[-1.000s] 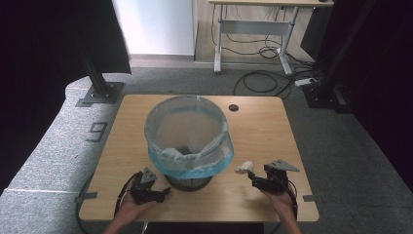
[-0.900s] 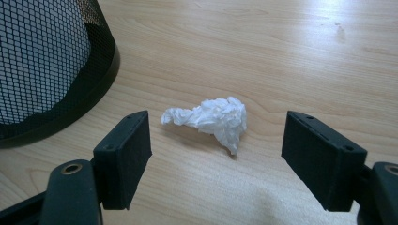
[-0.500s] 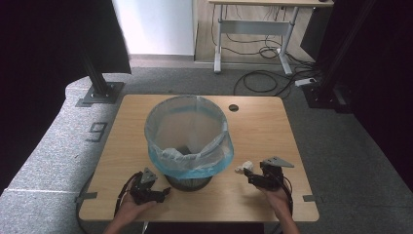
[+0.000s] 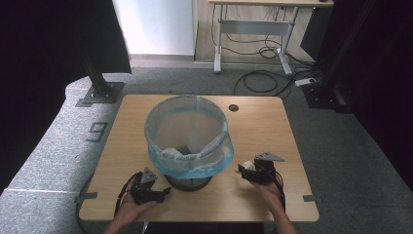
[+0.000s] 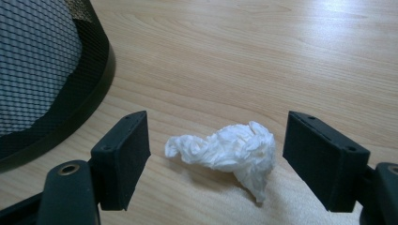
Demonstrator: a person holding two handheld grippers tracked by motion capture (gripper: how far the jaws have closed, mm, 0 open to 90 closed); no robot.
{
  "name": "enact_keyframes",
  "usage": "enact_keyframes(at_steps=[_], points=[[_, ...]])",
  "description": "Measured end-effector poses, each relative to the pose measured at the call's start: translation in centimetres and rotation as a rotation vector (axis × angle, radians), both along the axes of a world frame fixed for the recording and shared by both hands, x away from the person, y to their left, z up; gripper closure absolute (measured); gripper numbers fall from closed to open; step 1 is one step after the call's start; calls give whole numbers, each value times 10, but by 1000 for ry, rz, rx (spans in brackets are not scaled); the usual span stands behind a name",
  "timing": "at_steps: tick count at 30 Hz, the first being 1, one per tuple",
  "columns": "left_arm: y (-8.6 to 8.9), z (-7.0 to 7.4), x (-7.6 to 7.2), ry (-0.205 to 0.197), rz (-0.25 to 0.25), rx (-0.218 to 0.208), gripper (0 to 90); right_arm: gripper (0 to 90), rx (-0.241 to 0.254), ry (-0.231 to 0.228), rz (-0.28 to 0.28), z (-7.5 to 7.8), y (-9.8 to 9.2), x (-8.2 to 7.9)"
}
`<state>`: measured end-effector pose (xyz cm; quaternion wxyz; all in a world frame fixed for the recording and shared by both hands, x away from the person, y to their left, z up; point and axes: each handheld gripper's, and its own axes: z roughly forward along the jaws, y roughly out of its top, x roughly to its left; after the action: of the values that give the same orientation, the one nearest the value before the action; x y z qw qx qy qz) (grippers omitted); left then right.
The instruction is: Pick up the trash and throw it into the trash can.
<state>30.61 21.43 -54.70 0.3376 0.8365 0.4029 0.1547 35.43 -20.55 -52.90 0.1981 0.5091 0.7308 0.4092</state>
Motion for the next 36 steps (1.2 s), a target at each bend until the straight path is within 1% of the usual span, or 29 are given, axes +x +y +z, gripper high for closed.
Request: enact_keyframes(at_steps=[4, 8, 12, 14, 17, 21, 22, 25, 26, 27, 28, 29, 30, 31, 32, 35, 36], points=[[0, 0, 0, 0, 0, 0, 162, 224, -9, 6, 2, -4, 4, 5], [0, 0, 0, -1, 0, -1, 162, 223, -34, 15, 8, -9, 8, 9], [0, 0, 0, -1, 0, 0, 162, 223, -47, 29, 5, -14, 10, 13], [0, 0, 0, 0, 0, 0, 162, 236, -64, 41, -6, -18, 11, 17], [0, 0, 0, -1, 0, 0, 162, 264, -79, 39, -22, -20, 12, 17], [0, 0, 0, 0, -1, 0, 161, 276, -83, 47, -32, -21, 10, 17], [0, 0, 0, 0, -1, 0, 161, 289, -83, 51, -42, -21, 9, 16], [0, 0, 0, 0, -1, 0, 161, 357, -92, 47, -46, -21, 8, 16], [0, 0, 0, 0, -1, 0, 161, 357, -92, 47, -46, -21, 8, 16], [0, 0, 0, 0, 0, 0, 161, 413, -96, 50, -47, -22, 8, 15], [0, 0, 0, 0, 0, 0, 161, 413, -96, 50, -47, -22, 8, 15], [0, 0, 0, 0, -1, 0, 161, 448, -100, 48, -46, -22, 7, 15], [0, 0, 0, 0, -1, 0, 161, 543, -106, 43, -37, -21, 6, 14], [0, 0, 0, 0, -1, 0, 161, 543, -106, 43, -37, -21, 6, 14], [0, 0, 0, 0, -1, 0, 161, 620, -111, 41, -32, -21, 5, 14], [0, 0, 0, 0, -1, 0, 161, 665, -106, 46, -28, -20, 3, 14], [0, 0, 0, 0, -1, 0, 161, 691, -99, 39, -20, -18, 1, 13]])
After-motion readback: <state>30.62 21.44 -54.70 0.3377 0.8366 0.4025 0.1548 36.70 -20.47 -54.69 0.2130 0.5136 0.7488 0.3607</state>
